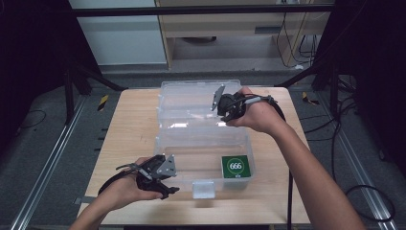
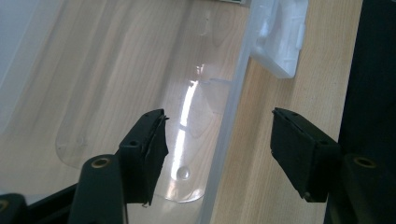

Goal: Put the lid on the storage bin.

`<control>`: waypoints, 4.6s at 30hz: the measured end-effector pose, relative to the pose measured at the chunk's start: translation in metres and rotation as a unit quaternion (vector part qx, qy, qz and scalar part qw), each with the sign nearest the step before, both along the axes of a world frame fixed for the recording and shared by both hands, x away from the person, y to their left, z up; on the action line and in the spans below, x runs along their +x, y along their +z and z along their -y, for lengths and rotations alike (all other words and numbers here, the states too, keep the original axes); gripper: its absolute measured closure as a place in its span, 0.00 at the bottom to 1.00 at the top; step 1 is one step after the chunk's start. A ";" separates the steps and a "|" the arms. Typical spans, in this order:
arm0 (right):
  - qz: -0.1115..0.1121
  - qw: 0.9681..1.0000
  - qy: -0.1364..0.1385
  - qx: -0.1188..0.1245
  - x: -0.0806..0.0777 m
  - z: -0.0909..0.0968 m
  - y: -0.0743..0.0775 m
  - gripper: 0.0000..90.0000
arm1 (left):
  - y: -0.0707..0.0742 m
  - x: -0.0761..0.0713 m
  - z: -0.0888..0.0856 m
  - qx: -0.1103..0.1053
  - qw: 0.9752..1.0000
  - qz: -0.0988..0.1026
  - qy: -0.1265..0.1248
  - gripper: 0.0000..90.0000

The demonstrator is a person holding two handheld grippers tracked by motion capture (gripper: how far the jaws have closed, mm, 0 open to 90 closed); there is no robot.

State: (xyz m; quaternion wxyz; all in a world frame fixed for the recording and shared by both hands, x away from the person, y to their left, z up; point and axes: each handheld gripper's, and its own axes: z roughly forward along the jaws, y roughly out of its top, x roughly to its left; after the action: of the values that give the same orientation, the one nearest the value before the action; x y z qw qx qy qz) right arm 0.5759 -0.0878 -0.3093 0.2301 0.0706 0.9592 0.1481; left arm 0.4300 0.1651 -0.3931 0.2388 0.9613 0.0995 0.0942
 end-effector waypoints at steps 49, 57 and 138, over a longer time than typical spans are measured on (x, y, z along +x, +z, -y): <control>-0.003 0.999 0.039 -0.019 -0.004 -0.007 0.007 0.96 | -0.022 0.009 -0.002 -0.009 0.999 -0.012 0.033 0.86; -0.002 1.000 0.024 -0.016 0.002 -0.006 0.006 0.94 | -0.023 0.013 -0.002 -0.020 0.999 -0.008 0.039 0.85; 0.085 0.992 0.057 0.077 -0.111 0.016 -0.012 0.93 | -0.027 0.005 0.000 -0.034 0.997 0.017 0.061 0.82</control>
State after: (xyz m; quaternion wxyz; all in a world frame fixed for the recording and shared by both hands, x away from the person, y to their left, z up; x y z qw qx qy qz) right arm 0.4647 -0.1033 -0.3215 0.2959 0.0207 0.9243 0.2401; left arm 0.4355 0.1653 -0.4197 0.2672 0.9429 0.1573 0.1217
